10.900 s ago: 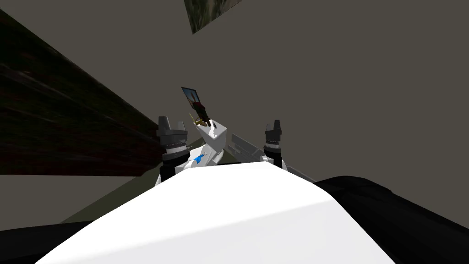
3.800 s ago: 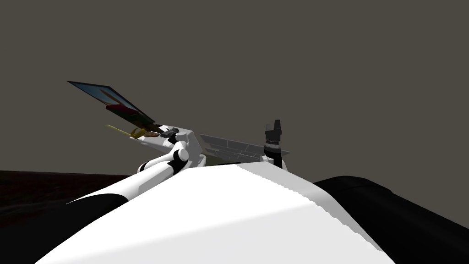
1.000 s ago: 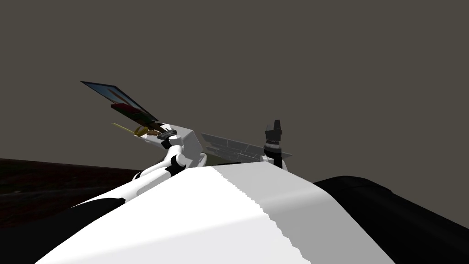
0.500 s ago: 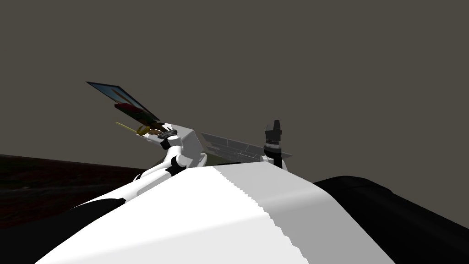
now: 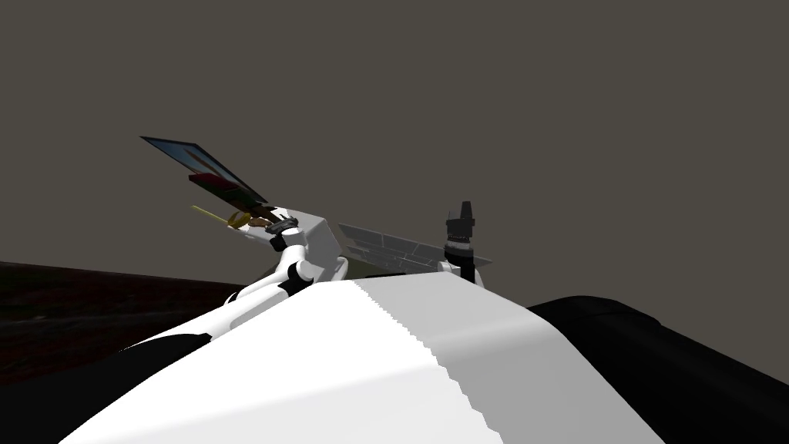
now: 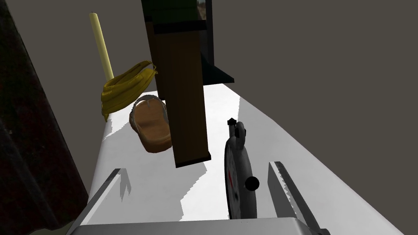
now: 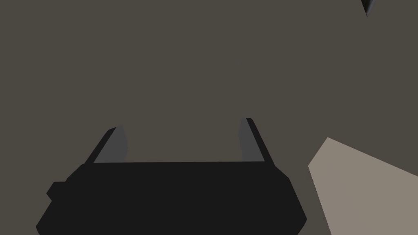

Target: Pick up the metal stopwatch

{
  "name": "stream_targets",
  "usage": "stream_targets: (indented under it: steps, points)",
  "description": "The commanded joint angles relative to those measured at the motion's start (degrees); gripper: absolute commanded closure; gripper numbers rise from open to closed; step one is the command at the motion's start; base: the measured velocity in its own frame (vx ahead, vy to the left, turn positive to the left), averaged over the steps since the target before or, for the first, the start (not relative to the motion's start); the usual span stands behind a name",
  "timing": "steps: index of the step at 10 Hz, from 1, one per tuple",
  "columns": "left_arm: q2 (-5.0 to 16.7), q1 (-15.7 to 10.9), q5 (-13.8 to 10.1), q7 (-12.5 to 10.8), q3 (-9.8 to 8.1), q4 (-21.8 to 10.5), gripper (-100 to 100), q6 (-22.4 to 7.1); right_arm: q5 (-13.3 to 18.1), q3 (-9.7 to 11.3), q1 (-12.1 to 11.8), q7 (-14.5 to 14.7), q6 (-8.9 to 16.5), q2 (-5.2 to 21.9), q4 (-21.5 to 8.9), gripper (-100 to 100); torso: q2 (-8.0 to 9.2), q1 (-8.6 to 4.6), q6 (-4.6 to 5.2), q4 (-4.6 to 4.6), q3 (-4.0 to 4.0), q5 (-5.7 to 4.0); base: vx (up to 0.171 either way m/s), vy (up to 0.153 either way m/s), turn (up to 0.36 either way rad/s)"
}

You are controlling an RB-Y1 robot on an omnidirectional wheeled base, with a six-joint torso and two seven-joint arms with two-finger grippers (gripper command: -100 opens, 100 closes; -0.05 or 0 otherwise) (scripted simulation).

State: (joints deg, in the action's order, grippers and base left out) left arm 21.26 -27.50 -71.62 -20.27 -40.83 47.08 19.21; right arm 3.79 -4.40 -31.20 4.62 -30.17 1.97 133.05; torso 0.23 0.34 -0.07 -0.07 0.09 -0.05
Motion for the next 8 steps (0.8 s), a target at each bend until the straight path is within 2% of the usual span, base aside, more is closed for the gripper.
stream_targets:
  steps: [1,5,6,7,8]
  points:
    - [0.00,0.00,0.00,0.00,0.00,0.00,100,0.00,0.00,0.00,0.00,0.00,0.00,0.00,0.00,0,0.00,0.00,0.00,0.00,0.00,0.00,0.000,0.000,0.000]
    - [0.25,0.04,0.16,0.24,-0.05,0.13,100,0.42,-0.04,-0.11,0.30,0.01,-0.07,-0.01,0.27,0,0.47,0.35,0.26,-0.06,0.20,0.09,-0.001,0.000,0.005]
    - [0.25,0.04,0.14,0.22,-0.07,0.13,0,0.43,-0.05,-0.13,0.35,0.02,-0.07,-0.02,0.31,0,0.54,0.38,0.28,-0.08,0.23,0.06,-0.001,-0.006,0.008]
    - [0.25,0.06,0.14,0.22,-0.08,0.12,100,0.43,-0.04,-0.23,0.50,0.02,-0.03,0.02,0.42,0,0.74,0.51,0.35,-0.10,0.32,-0.03,-0.008,0.016,-0.033]
    - [0.18,0.05,0.12,0.20,-0.06,0.10,0,0.40,0.22,-0.28,0.56,0.51,-0.59,-0.11,0.44,0,0.73,0.27,0.15,-0.19,0.27,0.11,0.019,0.027,0.004]
